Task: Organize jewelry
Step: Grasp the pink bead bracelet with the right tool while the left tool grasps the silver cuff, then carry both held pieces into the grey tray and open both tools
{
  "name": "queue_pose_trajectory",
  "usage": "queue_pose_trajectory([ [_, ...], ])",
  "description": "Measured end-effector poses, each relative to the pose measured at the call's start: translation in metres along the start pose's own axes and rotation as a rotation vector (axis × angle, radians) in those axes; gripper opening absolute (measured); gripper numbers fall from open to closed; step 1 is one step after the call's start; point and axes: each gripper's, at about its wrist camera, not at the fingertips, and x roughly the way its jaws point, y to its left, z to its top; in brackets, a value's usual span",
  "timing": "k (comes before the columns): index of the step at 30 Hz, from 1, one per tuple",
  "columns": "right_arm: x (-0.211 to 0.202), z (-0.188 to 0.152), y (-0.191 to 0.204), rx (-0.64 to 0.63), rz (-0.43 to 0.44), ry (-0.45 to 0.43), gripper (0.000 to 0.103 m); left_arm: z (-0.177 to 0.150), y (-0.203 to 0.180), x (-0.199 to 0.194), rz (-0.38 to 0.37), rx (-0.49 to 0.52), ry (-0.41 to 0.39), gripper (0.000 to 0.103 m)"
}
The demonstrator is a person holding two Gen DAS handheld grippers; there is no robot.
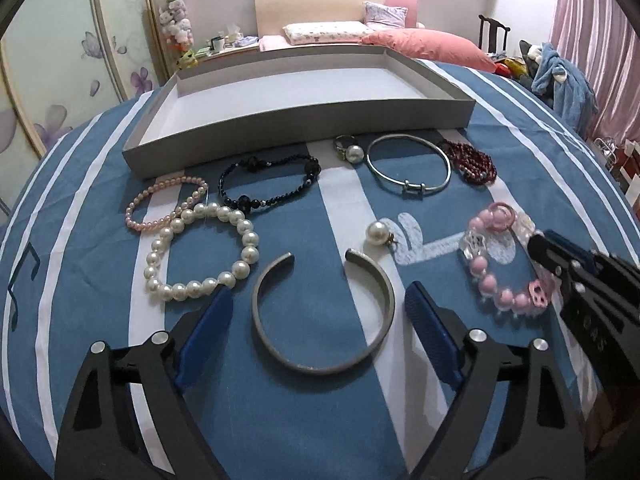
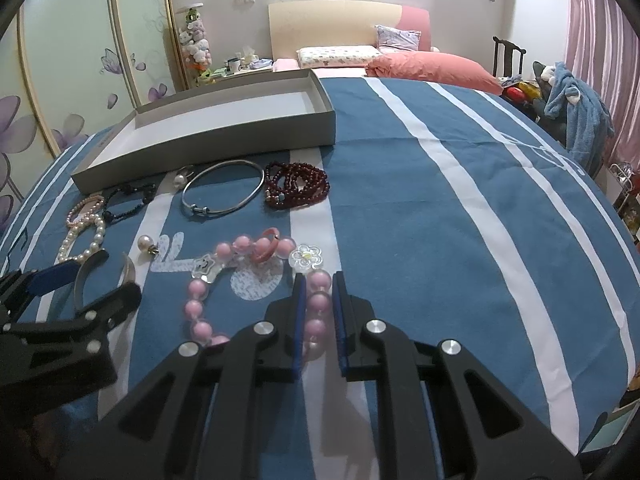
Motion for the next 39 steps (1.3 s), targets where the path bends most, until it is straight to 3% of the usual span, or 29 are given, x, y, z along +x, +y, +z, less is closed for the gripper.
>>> queue_pose_trajectory([
  [3,0.0,0.0,0.0,-0.001,0.002,-0.001,0.014,0.002,0.003,-0.001,0.004,-0.012,-0.013,0.068],
  [21,0.001,0.0,0.003,-0.011,-0.004,-0.003,0.014,-0.005,0.01,-0.006,0.001,-0.011,-0.036,0.068],
  [39,-0.022,0.001,0.016,-0.025,0.062,-0.059,0.014,-0.016,0.043,-0.022,-0.05,-0.128,-0.071,0.068],
])
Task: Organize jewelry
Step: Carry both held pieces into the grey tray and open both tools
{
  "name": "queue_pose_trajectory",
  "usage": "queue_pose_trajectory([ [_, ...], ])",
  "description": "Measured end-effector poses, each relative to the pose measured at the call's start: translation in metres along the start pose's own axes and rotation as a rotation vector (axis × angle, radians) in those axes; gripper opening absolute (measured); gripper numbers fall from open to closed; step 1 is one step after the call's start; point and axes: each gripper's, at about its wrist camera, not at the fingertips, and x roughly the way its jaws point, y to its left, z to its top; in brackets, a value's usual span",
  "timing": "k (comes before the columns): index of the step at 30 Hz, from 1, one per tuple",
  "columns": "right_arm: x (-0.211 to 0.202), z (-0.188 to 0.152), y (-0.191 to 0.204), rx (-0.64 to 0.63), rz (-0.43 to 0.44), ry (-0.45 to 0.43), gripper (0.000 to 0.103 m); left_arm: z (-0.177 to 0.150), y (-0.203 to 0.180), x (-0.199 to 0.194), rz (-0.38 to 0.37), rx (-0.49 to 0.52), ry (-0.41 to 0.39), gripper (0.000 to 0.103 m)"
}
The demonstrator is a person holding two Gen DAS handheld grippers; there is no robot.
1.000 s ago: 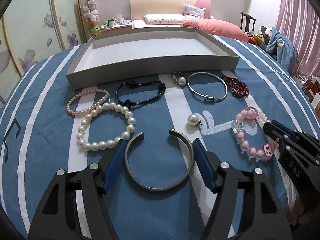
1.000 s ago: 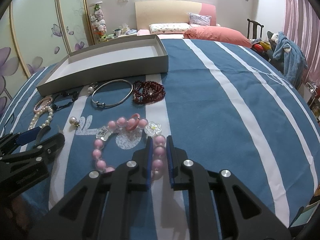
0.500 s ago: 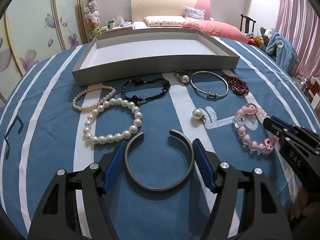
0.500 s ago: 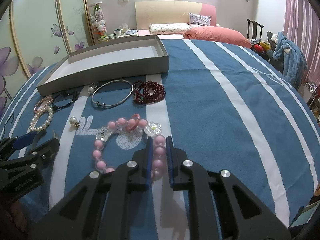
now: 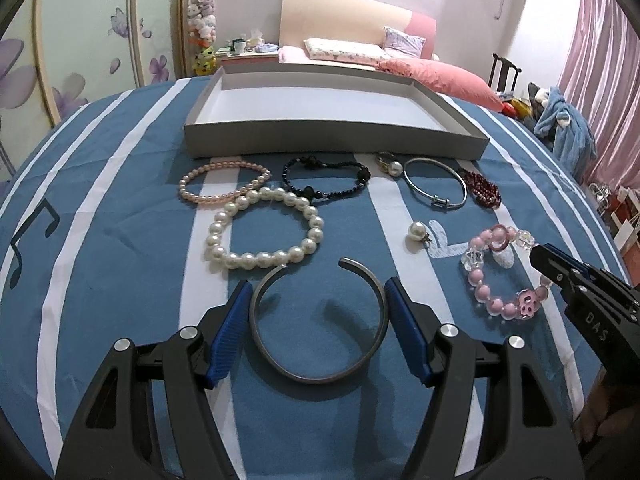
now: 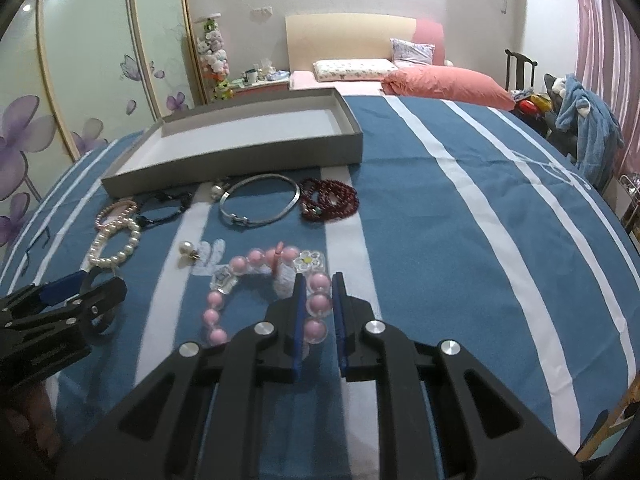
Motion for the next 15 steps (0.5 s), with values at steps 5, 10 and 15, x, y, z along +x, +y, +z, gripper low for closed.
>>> queue_pose_trajectory([
  [5,-0.016,0.005,0.007,-0.001,0.062,-0.054,0.014,0.0,0.009,-0.01,-0.004,-0.029,-0.042,0.068],
  [10,-0.028,0.009,0.02,-0.026,0.1,-0.096,0.014,0.001,0.013,-0.018,0.014,-0.043,-0.093,0.068],
  [15,-0.033,0.014,0.031,-0.05,0.116,-0.121,0.014,0.003,0.016,-0.027,0.051,-0.046,-0.15,0.068],
])
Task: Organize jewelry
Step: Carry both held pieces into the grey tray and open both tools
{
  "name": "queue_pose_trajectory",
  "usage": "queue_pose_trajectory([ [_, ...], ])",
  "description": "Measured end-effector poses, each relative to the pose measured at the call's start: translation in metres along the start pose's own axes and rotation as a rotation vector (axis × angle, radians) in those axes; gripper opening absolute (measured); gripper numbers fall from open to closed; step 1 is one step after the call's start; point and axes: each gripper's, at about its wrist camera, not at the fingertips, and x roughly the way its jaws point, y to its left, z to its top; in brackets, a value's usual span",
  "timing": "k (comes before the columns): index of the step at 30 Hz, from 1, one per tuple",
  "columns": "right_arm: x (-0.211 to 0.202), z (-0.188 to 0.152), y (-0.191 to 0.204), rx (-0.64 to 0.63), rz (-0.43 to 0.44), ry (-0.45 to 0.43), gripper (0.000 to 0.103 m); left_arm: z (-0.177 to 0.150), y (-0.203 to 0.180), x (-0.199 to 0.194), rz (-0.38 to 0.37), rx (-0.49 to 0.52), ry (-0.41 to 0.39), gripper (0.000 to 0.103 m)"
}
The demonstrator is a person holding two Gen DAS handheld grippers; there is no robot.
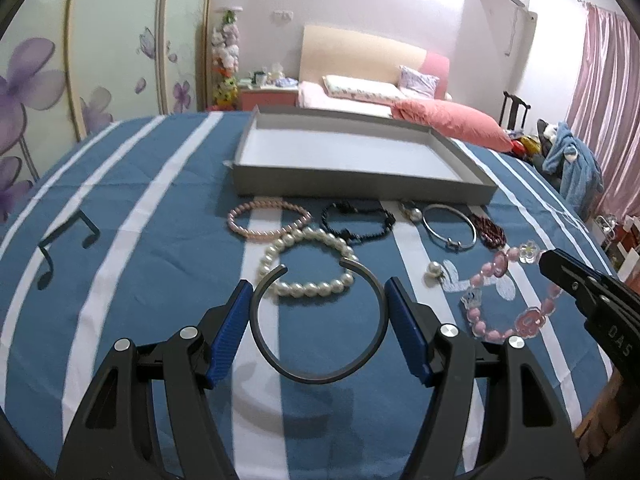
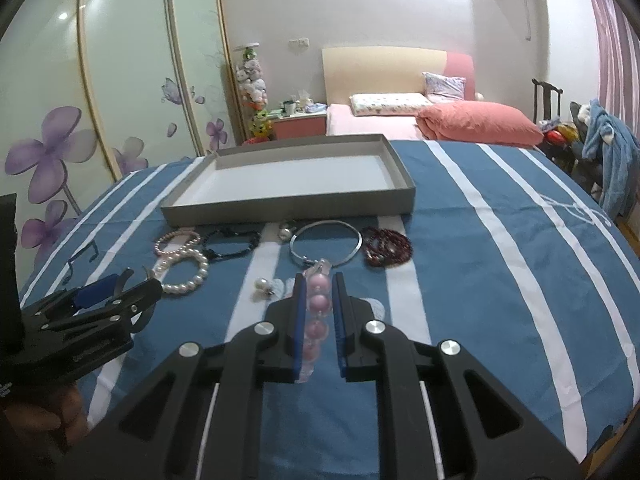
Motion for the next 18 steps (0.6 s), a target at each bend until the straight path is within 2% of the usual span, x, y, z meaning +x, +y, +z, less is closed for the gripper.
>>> queue_pose_trajectory([
  [7,-0.007,0.007,0.01,-0.018,0.021,-0.037,0.014,0.006,0.004,-0.009,0.055,0.013,-0.064,0.068],
  [18,-0.021,0.034,0.016,-0.034,0.048,-0.15,0.013,0.032,0.0,-0.027,0.133,0.086,-0.19,0.068],
])
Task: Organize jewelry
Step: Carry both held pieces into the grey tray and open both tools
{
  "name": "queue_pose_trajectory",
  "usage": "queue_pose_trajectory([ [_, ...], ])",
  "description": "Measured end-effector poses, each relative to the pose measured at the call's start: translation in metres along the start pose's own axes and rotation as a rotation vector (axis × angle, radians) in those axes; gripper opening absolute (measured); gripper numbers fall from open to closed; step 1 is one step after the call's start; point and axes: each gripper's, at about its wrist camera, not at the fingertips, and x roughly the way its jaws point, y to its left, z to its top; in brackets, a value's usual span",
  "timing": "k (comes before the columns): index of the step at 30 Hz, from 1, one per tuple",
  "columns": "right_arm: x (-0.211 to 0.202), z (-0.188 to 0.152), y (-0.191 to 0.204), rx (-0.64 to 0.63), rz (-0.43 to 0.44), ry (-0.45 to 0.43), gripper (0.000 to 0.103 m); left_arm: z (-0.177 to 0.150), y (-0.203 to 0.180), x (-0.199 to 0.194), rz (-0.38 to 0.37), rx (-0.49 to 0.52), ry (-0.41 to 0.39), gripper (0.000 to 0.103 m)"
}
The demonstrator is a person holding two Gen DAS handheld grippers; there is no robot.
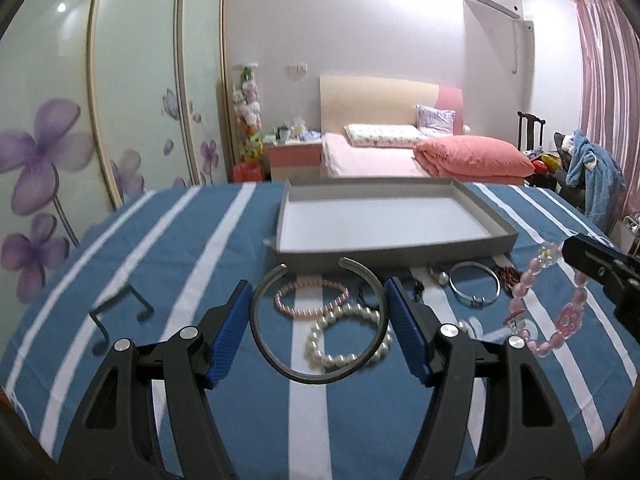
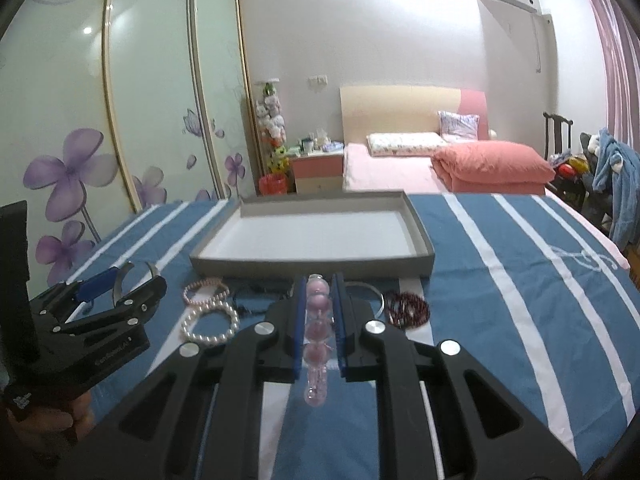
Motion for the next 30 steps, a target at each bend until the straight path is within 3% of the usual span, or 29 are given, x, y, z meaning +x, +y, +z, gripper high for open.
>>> queue_pose_trajectory([
  [10,0.011,0.056,-0.004,-0.008,-0.021,-0.177,0.014,0.052,-0.014,0.02,0.086,0.078,-0.138,0.068],
  [14,0.034,0.073,-0.007,-0.002,-0.041,-0.203,0.014,0.068,-0.017,0.048,0.094,0.055,-0.132,0.068],
  [22,0.097,0.09,-0.028,0.053,-0.056,-0.136,0.014,0.073,-0.022,0.103,0.082,0.043,-0.063,0.068],
  [30,0.153,0.089,-0.035,0.084,-0.058,-0.046,0.014,0.071,-0.028,0.132,0.075,0.041,-0.019,0.068],
])
